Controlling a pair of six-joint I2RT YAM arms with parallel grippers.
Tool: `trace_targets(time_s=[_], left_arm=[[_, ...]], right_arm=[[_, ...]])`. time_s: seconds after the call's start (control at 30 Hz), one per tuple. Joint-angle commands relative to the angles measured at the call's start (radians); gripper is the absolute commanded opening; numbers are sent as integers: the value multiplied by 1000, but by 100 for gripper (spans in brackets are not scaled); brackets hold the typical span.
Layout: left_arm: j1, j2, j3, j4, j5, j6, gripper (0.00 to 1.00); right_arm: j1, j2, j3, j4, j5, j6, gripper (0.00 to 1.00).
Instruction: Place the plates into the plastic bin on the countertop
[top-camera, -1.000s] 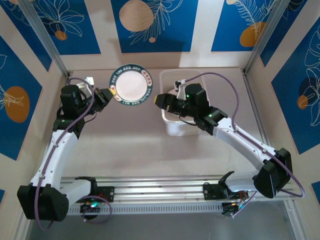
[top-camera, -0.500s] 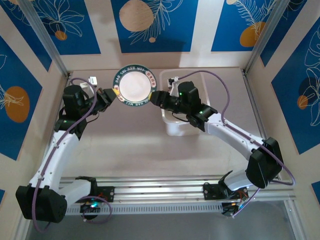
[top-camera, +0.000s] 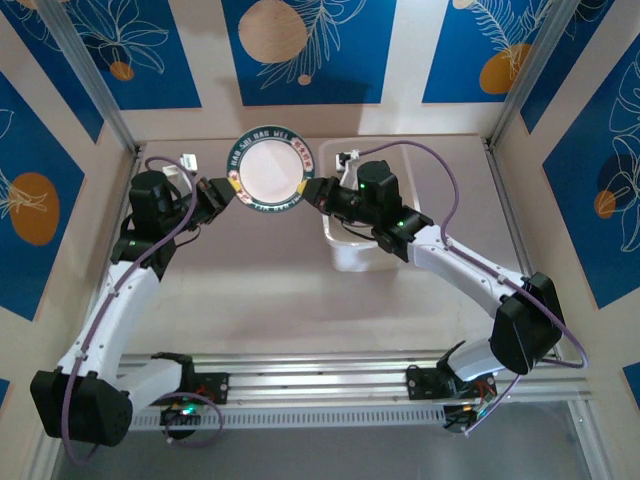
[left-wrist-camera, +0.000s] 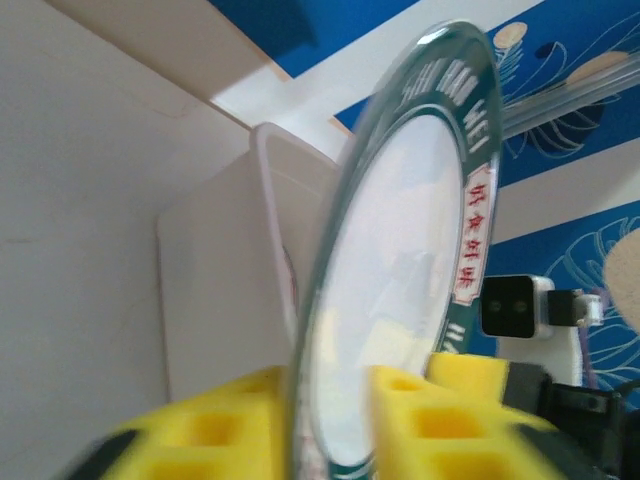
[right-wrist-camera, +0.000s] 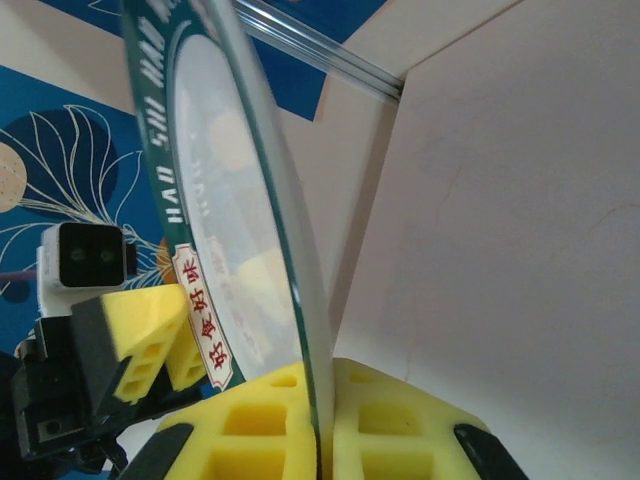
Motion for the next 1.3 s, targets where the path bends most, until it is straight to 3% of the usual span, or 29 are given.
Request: trace_targets(time_s=[0.0, 0.07, 0.27, 0.6, 1.0, 1.27], left_arm=[[-21, -30, 19, 17, 14, 9, 49], [-21, -34, 31, -2, 4, 28, 62], [-18, -55, 48, -30, -36, 97, 74], [8, -73, 22, -143, -97, 194, 80], [59, -53, -79, -109, -86, 197, 81], [92, -21, -121, -91, -68, 211, 81]], right_arm=[[-7, -57, -31, -17, 26, 5, 6], [-23, -87, -48, -32, 48, 8, 4], [-117, -174, -103, -86, 79, 16, 1], [-269, -272, -144, -293, 267, 44, 1], [-296, -135, -108, -397, 395, 124, 2], [-272, 29, 12, -515, 439, 179, 2]])
